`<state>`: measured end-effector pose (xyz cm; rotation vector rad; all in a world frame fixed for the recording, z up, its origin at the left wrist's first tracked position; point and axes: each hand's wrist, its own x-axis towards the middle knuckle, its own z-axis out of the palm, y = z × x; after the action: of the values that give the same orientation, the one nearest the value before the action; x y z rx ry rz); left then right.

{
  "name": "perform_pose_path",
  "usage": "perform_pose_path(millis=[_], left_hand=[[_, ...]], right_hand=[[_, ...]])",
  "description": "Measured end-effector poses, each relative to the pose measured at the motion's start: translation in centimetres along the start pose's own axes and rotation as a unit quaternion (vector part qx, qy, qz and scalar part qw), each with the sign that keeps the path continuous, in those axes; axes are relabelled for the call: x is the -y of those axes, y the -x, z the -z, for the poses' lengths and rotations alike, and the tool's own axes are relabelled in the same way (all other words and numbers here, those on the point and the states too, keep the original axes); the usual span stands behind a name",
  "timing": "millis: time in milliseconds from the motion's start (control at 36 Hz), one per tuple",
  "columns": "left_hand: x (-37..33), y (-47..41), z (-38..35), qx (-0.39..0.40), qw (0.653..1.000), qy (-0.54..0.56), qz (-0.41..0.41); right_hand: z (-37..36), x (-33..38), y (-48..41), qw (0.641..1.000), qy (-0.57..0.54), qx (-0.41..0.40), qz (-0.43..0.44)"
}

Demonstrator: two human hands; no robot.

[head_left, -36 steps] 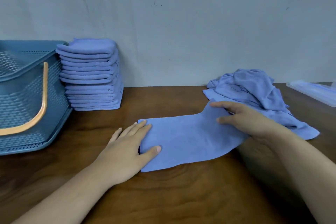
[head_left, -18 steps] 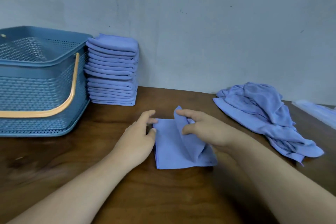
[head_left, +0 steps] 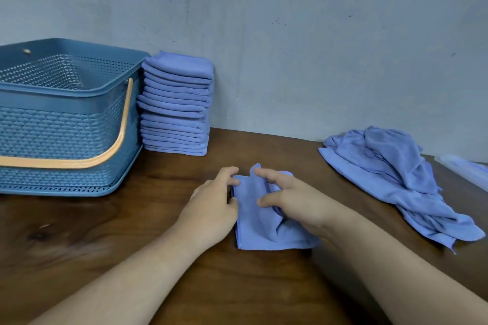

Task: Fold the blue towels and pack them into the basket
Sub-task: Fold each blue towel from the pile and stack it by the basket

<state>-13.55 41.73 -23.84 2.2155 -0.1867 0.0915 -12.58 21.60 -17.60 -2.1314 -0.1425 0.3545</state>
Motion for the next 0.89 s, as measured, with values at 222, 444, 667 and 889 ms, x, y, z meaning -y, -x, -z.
perform_pose_path(millis=[222, 444, 667, 889], left_hand=[[-0.4, 0.2, 0.2, -0.006, 1.0, 0.004, -0.012], [-0.7, 0.4, 0.2, 0.02, 0.996, -0.069, -0.045], [-0.7, 0.0, 0.1, -0.052, 0.997, 0.052, -0.014], [-1.1, 0.2, 0.3, -0.103, 0.993, -0.014, -0.046]], right_hand=[[3.2, -1.9, 0.2, 0.973, -0.167, -0.102, 0.124], [3.1, -7.1, -0.6, 0.951, 0.19, -0.131, 0.205], [3.3, -6.9, -0.2, 0.963, 0.218, -0.006, 0.16], [3.6, -5.4, 0.1, 0.929, 0.336, 0.082, 0.134]])
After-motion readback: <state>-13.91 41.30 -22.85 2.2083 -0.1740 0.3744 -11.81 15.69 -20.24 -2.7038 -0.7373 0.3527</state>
